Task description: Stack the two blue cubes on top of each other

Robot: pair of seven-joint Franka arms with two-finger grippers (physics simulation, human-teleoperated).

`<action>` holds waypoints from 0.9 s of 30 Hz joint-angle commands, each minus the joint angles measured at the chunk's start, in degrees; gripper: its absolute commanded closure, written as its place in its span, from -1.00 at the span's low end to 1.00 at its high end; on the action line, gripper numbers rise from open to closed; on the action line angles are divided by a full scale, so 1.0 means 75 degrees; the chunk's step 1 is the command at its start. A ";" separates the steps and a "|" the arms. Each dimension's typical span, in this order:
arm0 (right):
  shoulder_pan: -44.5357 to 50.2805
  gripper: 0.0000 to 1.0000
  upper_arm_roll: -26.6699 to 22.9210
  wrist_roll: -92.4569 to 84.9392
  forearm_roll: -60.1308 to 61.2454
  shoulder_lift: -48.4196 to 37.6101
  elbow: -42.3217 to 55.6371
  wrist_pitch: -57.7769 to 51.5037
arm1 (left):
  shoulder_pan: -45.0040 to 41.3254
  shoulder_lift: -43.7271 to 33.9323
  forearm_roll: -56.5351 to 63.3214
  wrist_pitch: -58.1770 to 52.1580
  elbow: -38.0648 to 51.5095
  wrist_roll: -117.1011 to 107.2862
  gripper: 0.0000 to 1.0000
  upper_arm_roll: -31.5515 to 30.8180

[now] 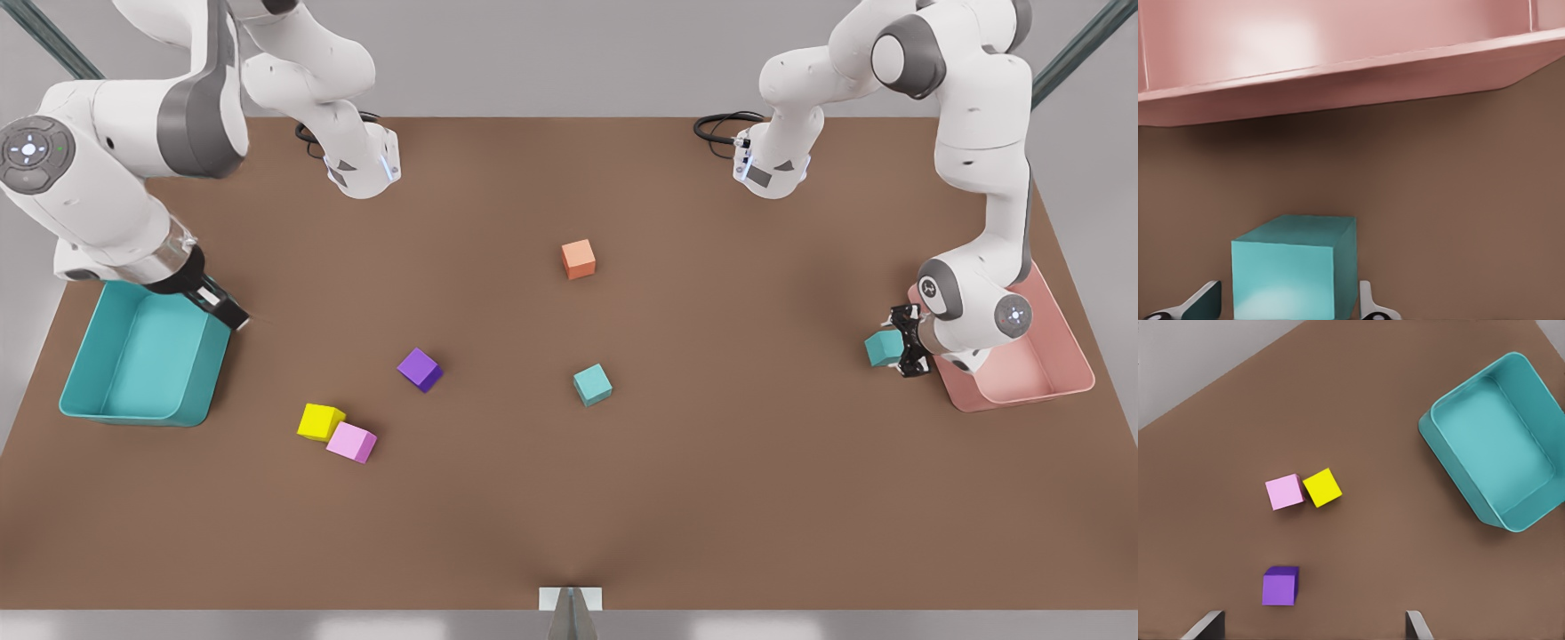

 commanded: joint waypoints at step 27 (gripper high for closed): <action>0.0063 -1.00 0.0020 -0.5167 0.0646 0.0041 0.0029 -0.1093 | -0.6030 0.3381 -0.0225 -0.3331 0.8179 -0.1736 0.14 -0.2132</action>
